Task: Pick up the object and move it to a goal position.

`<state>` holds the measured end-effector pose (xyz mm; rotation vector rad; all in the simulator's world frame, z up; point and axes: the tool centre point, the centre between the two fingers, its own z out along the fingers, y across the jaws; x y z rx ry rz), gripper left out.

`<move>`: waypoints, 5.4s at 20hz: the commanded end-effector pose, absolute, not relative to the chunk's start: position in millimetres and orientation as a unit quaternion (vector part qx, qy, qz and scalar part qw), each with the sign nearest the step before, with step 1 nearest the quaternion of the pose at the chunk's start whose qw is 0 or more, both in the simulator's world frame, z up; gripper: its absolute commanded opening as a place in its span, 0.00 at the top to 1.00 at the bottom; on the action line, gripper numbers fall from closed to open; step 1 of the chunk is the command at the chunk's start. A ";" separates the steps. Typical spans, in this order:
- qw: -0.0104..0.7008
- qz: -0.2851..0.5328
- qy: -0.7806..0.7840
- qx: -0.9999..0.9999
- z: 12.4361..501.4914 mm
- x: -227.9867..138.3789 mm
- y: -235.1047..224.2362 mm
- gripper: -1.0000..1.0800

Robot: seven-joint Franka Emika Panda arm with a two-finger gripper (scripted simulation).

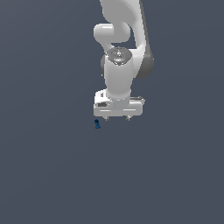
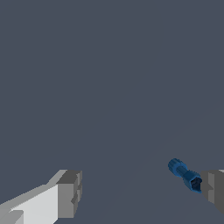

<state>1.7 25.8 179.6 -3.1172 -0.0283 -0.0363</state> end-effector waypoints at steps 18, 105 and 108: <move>0.014 -0.005 0.011 -1.000 172.5 -9.7 -10.1 0.04; -0.085 -0.195 0.133 -0.968 181.5 43.1 -18.4 1.00; -0.093 -0.212 0.144 -0.962 195.5 50.8 -12.3 1.00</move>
